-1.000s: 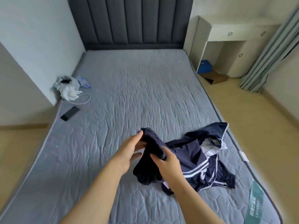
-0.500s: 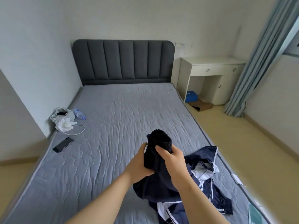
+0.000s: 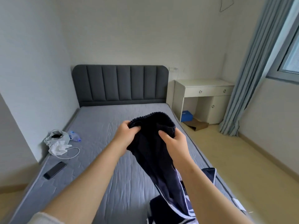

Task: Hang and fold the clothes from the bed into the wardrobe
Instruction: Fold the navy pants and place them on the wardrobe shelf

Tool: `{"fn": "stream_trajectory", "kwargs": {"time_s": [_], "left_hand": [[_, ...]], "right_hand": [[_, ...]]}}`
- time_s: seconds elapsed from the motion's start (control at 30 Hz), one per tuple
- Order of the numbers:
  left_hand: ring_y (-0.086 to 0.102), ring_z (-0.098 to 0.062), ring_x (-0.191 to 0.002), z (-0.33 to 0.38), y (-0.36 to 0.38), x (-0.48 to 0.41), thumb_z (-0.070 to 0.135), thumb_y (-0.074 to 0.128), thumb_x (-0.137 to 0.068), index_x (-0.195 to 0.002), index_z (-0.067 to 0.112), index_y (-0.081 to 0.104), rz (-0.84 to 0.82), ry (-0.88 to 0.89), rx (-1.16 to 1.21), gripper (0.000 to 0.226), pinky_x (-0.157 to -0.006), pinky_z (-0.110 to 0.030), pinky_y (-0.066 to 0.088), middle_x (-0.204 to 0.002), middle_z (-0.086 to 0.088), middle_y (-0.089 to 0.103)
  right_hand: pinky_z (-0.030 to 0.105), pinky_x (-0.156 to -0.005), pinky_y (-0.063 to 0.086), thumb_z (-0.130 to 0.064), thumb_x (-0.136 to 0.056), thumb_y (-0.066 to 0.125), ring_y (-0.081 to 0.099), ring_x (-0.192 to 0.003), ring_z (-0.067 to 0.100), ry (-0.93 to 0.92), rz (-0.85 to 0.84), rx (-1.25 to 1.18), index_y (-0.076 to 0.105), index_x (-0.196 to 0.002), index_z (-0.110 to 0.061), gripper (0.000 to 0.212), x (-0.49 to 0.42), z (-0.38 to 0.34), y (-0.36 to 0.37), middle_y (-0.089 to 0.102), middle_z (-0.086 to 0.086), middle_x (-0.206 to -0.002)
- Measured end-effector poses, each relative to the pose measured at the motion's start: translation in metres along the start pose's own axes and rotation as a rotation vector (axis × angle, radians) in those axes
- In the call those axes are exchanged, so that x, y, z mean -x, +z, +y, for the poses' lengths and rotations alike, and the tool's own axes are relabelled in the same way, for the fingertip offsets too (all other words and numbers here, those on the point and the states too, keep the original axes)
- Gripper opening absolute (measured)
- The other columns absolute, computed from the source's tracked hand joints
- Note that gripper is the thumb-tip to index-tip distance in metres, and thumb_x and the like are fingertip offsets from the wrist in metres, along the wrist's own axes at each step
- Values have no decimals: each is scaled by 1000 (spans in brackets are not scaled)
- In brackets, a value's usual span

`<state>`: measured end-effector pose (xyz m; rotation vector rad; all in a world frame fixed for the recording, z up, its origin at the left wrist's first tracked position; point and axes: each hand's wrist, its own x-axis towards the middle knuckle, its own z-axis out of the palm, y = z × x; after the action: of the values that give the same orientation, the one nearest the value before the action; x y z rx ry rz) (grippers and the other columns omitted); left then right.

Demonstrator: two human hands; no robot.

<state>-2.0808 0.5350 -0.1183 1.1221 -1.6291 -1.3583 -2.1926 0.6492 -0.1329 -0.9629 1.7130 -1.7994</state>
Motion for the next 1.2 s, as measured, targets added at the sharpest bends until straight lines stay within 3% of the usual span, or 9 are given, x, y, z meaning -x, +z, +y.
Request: {"fn": "stream_trajectory", "kwargs": {"time_s": [0.1,0.2,0.43,0.6,0.77,0.87,0.97,1.07,1.2], "left_hand": [[60,-13,-69,62,-10,-9,24,63,-87,-95,12,59,33,137,75,15,-53,-23,45,-82,-1,64],[66,-13,-80,118,-24,-7,27,69,-82,-104,14,63,-2,280,151,27,-65,-24,52,-94,0,69],[71,-13,-81,175,-49,7,2,72,-73,-108,35,57,-245,560,390,50,-62,-22,54,-88,10,73],[71,-16,-77,161,-57,7,-8,68,-72,-111,46,51,-331,500,410,69,-57,-28,55,-84,8,73],[69,-17,-76,152,-66,1,-14,65,-71,-103,46,55,-125,448,446,69,-61,-30,55,-102,-6,64],[64,-16,-89,153,-77,-7,-6,67,-72,-97,50,52,-20,544,134,63,-72,-33,55,-114,1,56],[54,-8,-86,158,-88,-16,0,66,-75,-100,47,47,-8,638,-407,57,-73,-21,45,-113,9,52],[49,-16,-59,158,-103,-26,-3,56,-77,-104,42,48,-14,634,-766,53,-56,-29,42,-93,-10,61],[56,-23,-72,162,-135,-38,-7,45,-76,-107,33,52,143,663,-964,52,-63,-37,46,-91,-4,61]], "right_hand": [[29,-72,56,-22,-86,63,66,-81,11,-157,9,-40,62,-79,-34,14,-25,-50,5,69,-11,-77],[26,-74,55,-22,-86,63,67,-83,8,-279,2,-104,62,-82,-36,14,-40,-95,9,70,-12,-82],[30,-77,57,-19,-84,64,69,-86,12,-450,-35,-237,68,-88,-30,12,-54,-156,11,73,-6,-89],[33,-79,57,-16,-83,66,69,-87,11,-416,-50,-169,64,-97,-26,17,-53,-153,17,72,-5,-91],[31,-79,57,-12,-82,67,66,-96,15,-405,-76,-167,46,-112,-38,45,-54,-150,15,65,0,-109],[27,-84,54,-13,-85,63,64,-92,15,-527,-87,49,35,-124,-52,62,-58,-152,15,57,-6,-123],[-1,-58,41,-12,-86,61,55,-74,-4,-560,-95,296,52,-106,-38,34,-59,-149,21,54,-24,-92],[2,-47,38,-12,-86,60,51,-65,0,-484,-91,380,54,-94,-31,22,-64,-139,19,53,-19,-82],[8,-38,34,-10,-82,57,44,-54,8,-451,-92,448,50,-83,-28,20,-73,-143,5,53,-7,-73]]}}
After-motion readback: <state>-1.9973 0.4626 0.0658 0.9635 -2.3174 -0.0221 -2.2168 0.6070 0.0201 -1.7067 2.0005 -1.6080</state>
